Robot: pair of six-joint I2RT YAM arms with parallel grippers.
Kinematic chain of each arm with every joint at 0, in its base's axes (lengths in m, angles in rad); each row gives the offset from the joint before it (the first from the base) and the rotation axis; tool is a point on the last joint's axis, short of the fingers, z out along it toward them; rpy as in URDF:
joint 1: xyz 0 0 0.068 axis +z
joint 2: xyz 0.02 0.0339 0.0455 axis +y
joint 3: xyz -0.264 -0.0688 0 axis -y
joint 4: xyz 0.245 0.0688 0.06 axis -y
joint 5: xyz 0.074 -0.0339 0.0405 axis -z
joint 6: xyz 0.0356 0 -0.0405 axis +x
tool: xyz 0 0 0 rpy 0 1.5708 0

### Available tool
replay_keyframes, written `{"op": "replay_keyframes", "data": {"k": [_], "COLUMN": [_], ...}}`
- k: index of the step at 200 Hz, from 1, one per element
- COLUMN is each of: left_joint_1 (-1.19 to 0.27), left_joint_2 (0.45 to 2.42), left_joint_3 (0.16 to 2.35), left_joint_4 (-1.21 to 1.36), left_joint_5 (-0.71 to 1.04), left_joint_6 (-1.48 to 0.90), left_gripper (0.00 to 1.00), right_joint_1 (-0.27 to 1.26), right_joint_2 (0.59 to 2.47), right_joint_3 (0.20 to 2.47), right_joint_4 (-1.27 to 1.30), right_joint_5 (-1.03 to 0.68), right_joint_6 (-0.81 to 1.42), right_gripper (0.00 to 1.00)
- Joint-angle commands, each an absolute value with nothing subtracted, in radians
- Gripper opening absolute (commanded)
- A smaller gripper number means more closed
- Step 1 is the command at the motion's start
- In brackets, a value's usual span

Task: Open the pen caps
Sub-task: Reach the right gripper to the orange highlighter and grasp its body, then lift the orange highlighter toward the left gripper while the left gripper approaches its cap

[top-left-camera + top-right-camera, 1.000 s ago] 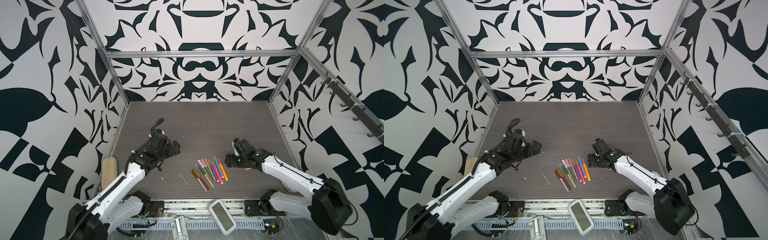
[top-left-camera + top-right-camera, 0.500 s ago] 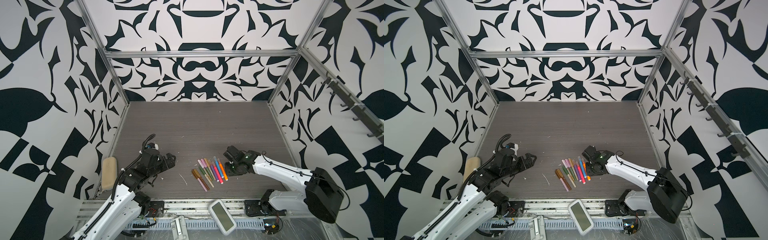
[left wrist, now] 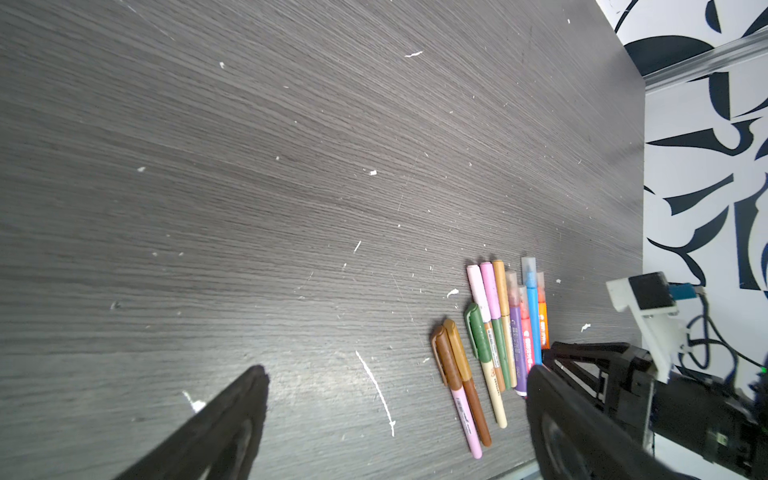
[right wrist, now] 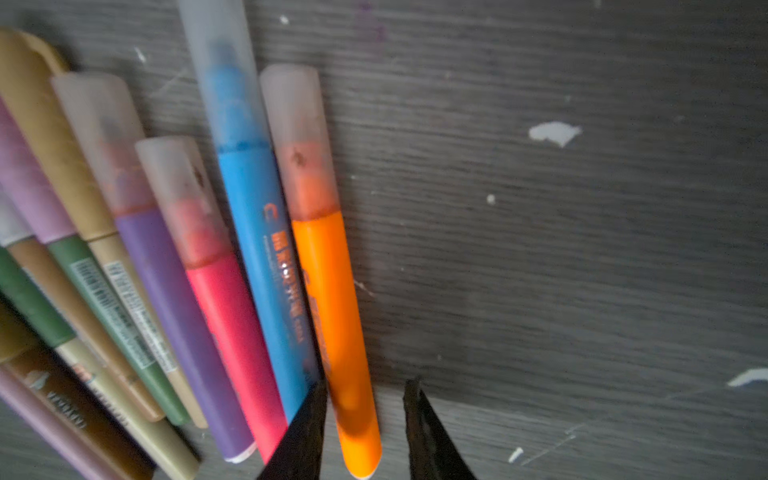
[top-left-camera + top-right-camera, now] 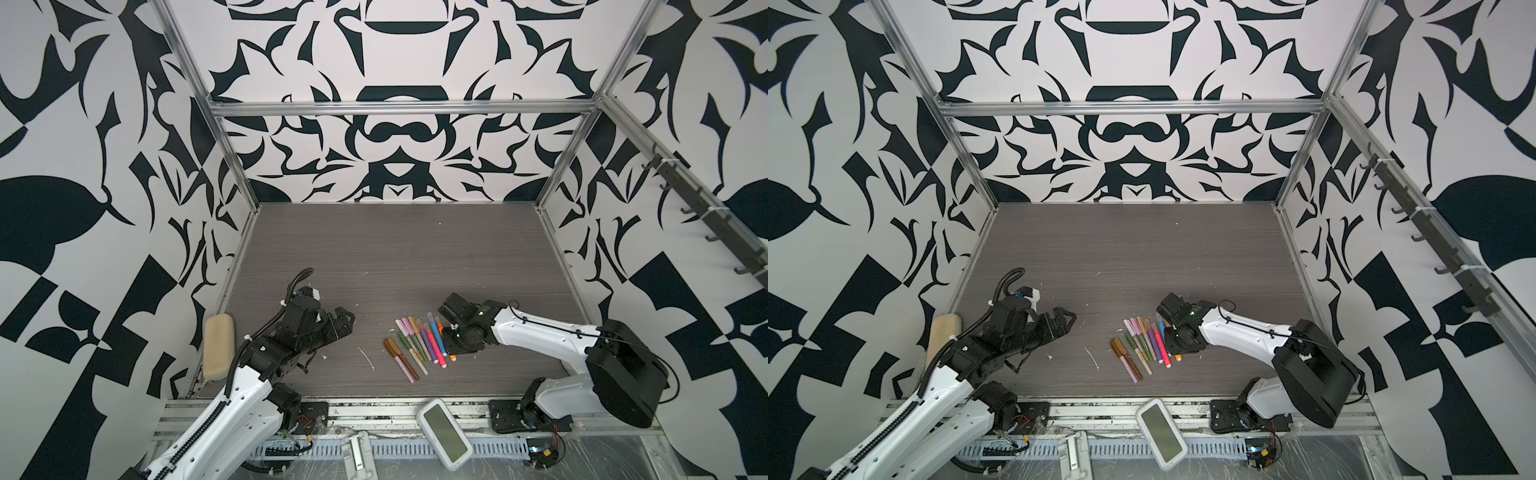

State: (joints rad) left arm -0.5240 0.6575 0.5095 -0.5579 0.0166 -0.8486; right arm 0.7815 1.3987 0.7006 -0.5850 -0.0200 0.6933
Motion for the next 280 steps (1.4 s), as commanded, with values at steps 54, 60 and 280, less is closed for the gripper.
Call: {"op": "replay_keyframes", "data": {"k": [54,60,280], "left_joint_1": [-0.526,-0.526,-0.526], "left_joint_2": [0.651,0.643,0.692], "left_joint_3": [0.568,0.585,0.544], "left_joint_4": [-0.712,-0.746,-0.776], "left_joint_5": [-0.002,-0.007,0.110], "left_joint_6": [-0.932,-0.933,-1.287], "left_gripper": [0.99,0.99,0.99], "right_joint_1": [0.787,0.787,0.740], "right_joint_2": [1.441,1.458,1.339], "right_joint_3": [0.749,0.753,0.878], "right_joint_4": [-0.708,-0.711,-0.728], "right_joint_5": [0.096,0.080,0.078], "right_joint_6": [0.689,0.673,0.351], "right_gripper": [0.34,0.35,0.00]}}
